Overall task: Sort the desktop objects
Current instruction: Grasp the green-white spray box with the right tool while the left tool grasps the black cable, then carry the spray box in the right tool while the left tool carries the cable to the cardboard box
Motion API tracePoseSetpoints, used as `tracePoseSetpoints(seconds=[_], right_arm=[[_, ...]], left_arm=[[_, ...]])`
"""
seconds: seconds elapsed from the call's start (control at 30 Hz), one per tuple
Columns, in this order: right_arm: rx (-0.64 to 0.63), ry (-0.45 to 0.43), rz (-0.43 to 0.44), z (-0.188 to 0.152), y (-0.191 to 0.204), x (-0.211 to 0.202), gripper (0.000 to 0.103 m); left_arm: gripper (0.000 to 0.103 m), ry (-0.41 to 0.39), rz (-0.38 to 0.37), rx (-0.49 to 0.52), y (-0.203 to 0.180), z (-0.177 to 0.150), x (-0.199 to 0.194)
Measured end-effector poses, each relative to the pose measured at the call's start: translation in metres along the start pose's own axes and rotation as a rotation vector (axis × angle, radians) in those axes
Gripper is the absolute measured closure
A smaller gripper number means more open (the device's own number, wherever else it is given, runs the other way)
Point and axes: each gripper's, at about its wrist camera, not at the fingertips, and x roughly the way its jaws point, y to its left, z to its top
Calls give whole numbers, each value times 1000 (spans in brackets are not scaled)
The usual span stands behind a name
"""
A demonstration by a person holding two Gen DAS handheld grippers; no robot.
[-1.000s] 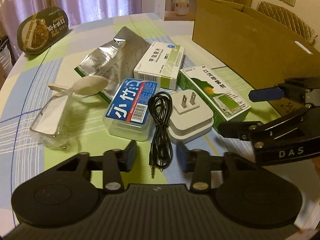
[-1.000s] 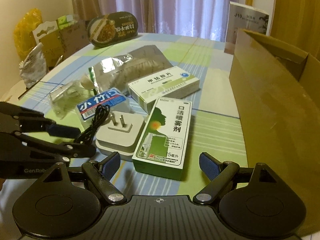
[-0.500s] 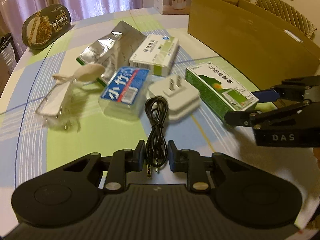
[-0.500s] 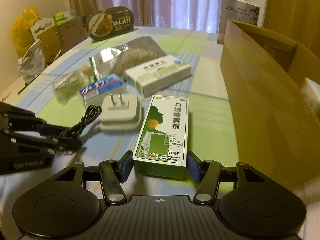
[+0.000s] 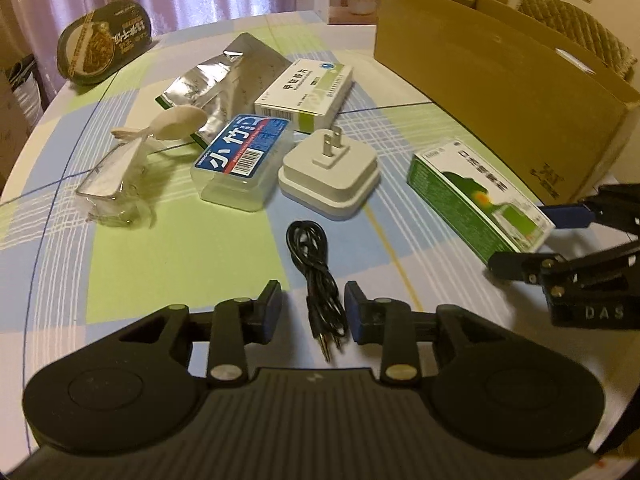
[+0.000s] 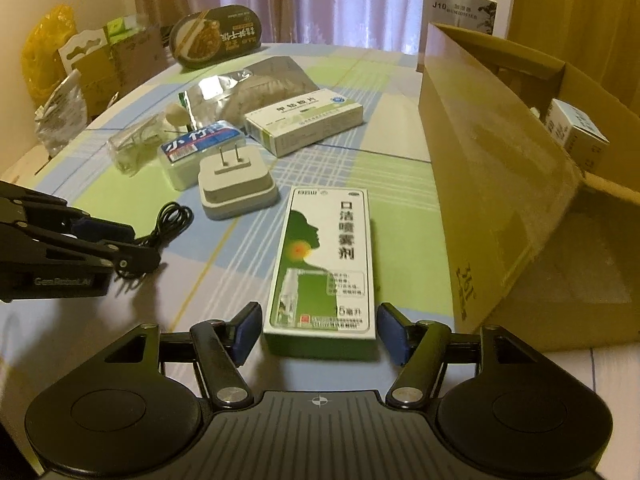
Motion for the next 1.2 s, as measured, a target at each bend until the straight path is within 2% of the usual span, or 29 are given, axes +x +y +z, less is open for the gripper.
tracePoseSetpoints(seconds=[0.13,0.17,0.2,0.23,0.5,0.53,0.57,0.63,0.9,1.2], right_arm=[[6,-9,-4,5,-1,7,41],[9,-10,-6,6,-2,9,41],[12,-11,-7,6,-2,11,41],[15,-12,-8,7,-2,12,41],[38,-27,-16,17,-2,20,41],[38,-26,-17,18,-2,22,42],[37,-23,-21,18,-1,23,50],[38,-24,-24,19,-1,22,51],[40,-83,-12,19,5,-15,51],[52,-216,-39,38,-6,-79,51]], left_arm=[[75,-4,5,7,-1,3,5],[78,-2,5,11,-2,3,5],[87,-1,3,18,-3,3,4],[90,1,3,24,-4,3,4],[91,-6,3,31,-10,-2,-8],[91,-9,1,27,-10,-2,-10],[91,-12,0,24,-11,-2,-12],[91,-16,2,19,-11,-2,-15],[91,-43,2,-1,-14,0,-35],[91,-121,-17,18,-38,22,-68]])
